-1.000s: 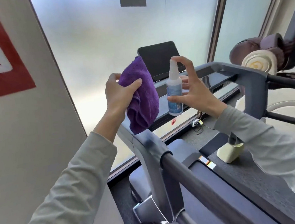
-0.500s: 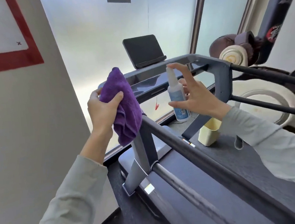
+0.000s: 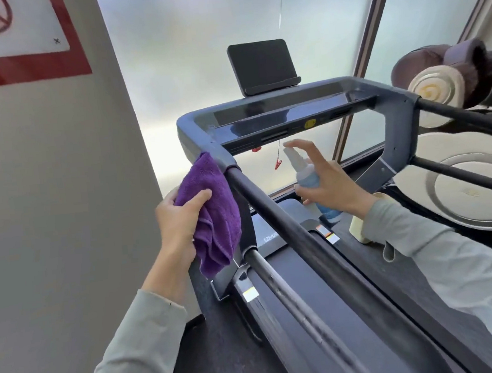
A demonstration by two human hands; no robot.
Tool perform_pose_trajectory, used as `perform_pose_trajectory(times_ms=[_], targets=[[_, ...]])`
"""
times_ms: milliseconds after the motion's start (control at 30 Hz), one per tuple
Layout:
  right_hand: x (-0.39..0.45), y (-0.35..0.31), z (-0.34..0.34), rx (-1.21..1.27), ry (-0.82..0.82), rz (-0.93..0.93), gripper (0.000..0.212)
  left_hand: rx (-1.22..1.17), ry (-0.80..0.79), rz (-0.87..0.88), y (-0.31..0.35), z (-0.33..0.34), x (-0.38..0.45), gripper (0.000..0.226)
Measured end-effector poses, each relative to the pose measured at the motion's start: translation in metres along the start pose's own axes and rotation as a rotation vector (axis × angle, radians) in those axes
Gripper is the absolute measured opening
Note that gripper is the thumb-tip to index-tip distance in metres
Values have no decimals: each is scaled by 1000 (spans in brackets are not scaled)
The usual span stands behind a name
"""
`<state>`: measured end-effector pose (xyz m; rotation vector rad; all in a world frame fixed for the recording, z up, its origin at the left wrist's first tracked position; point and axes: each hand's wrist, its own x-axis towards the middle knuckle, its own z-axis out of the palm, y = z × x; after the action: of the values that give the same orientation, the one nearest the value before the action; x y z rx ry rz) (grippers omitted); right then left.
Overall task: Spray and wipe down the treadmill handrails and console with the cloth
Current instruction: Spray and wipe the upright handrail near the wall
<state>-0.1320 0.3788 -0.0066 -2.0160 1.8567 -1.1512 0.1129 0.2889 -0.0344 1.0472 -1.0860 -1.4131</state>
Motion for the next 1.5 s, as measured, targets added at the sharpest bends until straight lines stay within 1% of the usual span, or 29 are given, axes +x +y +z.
perform_pose_trajectory(times_ms=[67,133,267,467,600,667,767,867,1033,1233,1333,1400,1500], targets=[[1,9,7,40,-38,21,86,-52,21,-108,-10,-5,-5,13],[4,18,12,31,-52,42,89,-79,22,-190,-17,-7,-8,12],[14,31,17,-28,-74,48,82,-65,16,-248,-29,-9,-8,13],[32,36,21,-87,-173,38,71,-41,0,-231,-38,-1,-4,14],[40,35,29,-231,-223,8,68,-32,-6,-199,-36,4,1,14],[42,37,30,-294,-204,9,67,-21,-12,-186,-34,5,3,15],[45,40,26,-297,-144,33,65,-21,-14,-179,-32,6,5,17],[47,39,20,-312,-132,22,68,-26,-21,-174,-30,8,7,14],[47,32,19,-259,-196,25,79,-28,-33,-178,-30,12,7,15],[39,33,22,-197,-211,27,72,-33,-39,-178,-32,13,6,15],[35,30,21,-113,-231,77,73,-29,-43,-177,-33,15,5,14],[32,27,19,-95,-223,81,75,-21,-54,-166,-33,17,3,13],[26,25,15,-106,-166,61,74,13,-51,-133,-33,21,-3,13]])
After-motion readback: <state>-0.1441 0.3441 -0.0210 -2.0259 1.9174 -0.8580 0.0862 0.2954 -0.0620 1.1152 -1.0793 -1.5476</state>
